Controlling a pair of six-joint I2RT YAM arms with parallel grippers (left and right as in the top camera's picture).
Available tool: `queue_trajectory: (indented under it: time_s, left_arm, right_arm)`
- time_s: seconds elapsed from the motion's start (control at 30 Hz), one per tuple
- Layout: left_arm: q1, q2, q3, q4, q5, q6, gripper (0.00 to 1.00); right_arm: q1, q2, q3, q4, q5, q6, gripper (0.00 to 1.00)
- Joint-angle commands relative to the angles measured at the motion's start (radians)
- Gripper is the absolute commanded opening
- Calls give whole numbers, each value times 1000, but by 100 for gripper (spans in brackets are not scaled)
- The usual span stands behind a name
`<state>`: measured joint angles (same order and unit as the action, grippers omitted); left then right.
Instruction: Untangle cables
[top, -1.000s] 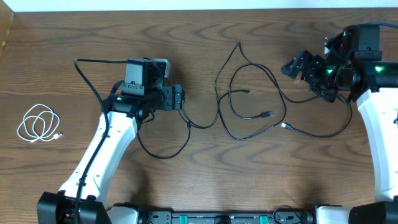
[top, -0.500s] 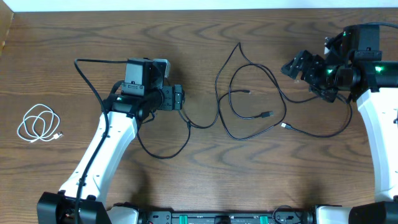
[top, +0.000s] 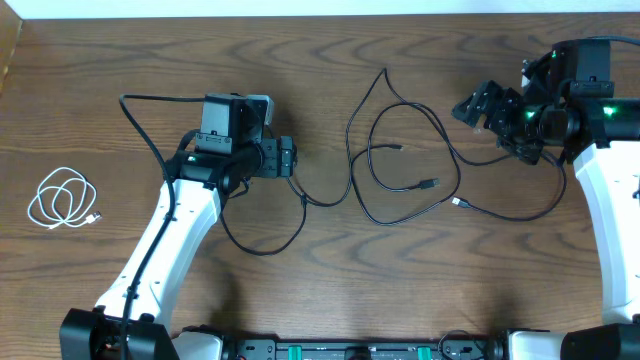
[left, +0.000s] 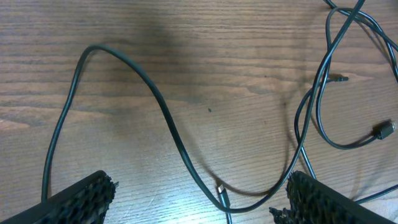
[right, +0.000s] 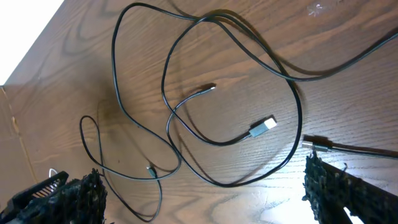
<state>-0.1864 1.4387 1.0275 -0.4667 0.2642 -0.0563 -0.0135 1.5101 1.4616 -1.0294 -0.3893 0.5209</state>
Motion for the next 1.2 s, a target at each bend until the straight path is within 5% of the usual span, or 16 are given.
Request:
queue_trajectory:
  time_s: [0.0,0.7,1.17]
  left_arm:
    - [-1,-8,6,-12,5,-6,89]
    - [-1,-8,6,-46,5,-6,89]
    - [-1,-8,6,-45,5,-6,89]
  right_arm:
    - [19,0,6,0,-6,-49,99]
    - [358,165,6,118,136,-151,99]
    - [402,192,6,174,179,-152,99]
